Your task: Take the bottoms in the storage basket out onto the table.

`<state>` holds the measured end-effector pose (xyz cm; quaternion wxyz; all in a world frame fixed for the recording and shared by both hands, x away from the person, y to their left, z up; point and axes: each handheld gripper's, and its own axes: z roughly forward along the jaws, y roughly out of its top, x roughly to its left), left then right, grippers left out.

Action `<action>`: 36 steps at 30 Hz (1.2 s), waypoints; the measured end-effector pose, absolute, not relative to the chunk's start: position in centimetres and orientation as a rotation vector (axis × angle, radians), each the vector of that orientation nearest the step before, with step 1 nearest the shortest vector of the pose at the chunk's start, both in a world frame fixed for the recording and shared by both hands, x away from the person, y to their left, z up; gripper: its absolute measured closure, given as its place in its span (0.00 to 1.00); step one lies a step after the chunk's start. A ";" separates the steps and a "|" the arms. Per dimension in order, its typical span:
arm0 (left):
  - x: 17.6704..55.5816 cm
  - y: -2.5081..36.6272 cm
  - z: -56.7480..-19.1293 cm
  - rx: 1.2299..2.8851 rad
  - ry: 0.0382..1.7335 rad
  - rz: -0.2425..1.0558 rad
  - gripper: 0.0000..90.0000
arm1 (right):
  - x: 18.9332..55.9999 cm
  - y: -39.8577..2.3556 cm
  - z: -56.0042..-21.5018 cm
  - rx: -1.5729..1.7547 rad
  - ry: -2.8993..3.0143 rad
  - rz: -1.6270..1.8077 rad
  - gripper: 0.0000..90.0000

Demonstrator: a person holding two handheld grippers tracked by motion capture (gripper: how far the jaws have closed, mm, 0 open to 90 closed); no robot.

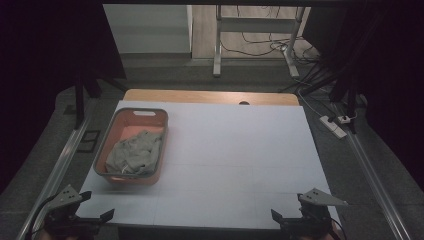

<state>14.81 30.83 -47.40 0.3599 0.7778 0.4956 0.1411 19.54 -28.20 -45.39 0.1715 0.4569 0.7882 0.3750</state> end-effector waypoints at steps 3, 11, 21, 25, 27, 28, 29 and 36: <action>14.9 30.8 -47.4 2.005 1.272 0.354 0.00 | 19.5 -28.2 -45.4 1.300 2.241 1.059 0.00; 15.2 30.6 -46.7 2.002 1.238 0.311 0.00 | 19.6 -28.3 -45.5 1.314 2.243 1.058 0.00; 15.7 30.8 -46.2 1.975 1.207 0.281 0.00 | 19.6 -28.2 -45.5 1.312 2.246 1.050 0.00; 15.9 30.5 -46.4 1.985 1.199 0.267 0.00 | 19.6 -28.2 -45.4 1.309 2.246 1.053 0.00; 16.0 30.3 -46.4 1.996 1.192 0.268 0.00 | 19.6 -28.2 -45.4 1.308 2.249 1.052 0.00; 16.0 30.3 -46.4 1.996 1.192 0.268 0.00 | 19.6 -28.2 -45.4 1.308 2.249 1.052 0.00; 16.1 30.2 -46.4 2.014 1.186 0.274 0.00 | 19.6 -28.1 -45.4 1.304 2.250 1.051 0.00; 16.6 29.8 -46.1 2.042 1.148 0.279 0.00 | 19.6 -28.1 -45.5 1.303 2.254 1.047 0.00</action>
